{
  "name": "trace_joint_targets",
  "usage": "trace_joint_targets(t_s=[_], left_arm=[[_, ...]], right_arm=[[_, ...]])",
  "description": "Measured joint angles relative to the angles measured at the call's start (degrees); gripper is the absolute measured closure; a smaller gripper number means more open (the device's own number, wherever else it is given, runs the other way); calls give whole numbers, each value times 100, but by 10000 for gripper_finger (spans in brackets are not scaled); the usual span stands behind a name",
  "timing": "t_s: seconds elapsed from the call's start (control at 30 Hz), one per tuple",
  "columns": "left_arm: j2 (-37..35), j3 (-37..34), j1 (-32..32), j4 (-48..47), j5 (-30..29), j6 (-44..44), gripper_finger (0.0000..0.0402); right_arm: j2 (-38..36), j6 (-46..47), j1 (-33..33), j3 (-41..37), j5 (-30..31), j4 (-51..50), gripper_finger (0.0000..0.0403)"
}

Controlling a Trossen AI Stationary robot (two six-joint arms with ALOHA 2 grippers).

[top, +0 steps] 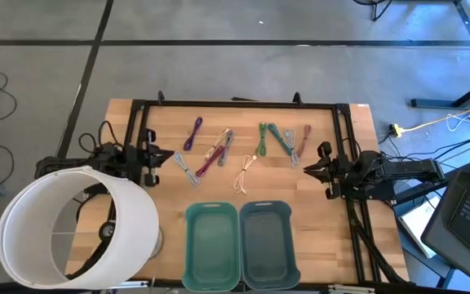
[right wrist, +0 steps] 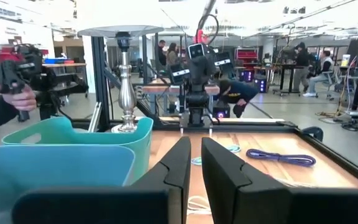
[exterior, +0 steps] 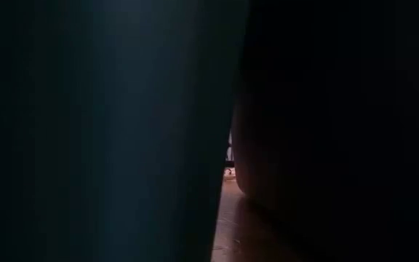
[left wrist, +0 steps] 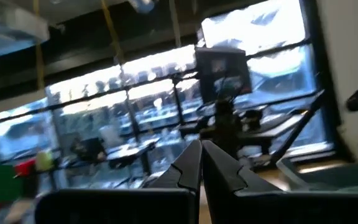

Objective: Pick & Place USB Port
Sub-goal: Put the left light blue charger cable into the green bin

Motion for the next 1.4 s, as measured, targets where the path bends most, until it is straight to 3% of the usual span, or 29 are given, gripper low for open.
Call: trace_joint_targets(t_s=[0.13, 0.27, 0.43, 0.63, 0.77, 0.93, 1.07, 1.3, 1.4], left_arm=[[397, 0, 69, -443, -978, -254, 395], [892, 47, 446, -511, -1566, -539, 394], [1352, 498, 1056, -429, -1022, -954, 400], [2006, 838, 1730, -805, 16, -1131, 398], [2384, 1050, 1959, -1171, 62, -1752, 400], [2897, 1570, 2214, -2119, -409, -1578, 399], [3564, 1930, 2463, -2293, -713, -1438, 388], [5108, 2599, 2971, -2302, -588, -1161, 373], [5526, 2856, 3175, -2359, -195, -1015, 374]], right_arm=[[7, 375, 0, -1, 21, 98, 359], [4, 883, -2, -2, 677, 618, 359], [4, 1244, -2, -2, 1213, 1167, 359], [4, 1355, -2, -2, 1280, 1282, 359], [4, 1350, 0, -2, 1470, 1277, 359], [4, 1177, 0, -2, 1522, 1229, 359], [4, 1043, 0, -2, 1517, 1090, 359], [4, 1682, 74, -2, 670, 1197, 359], [4, 1516, 244, -2, 705, 1259, 359]])
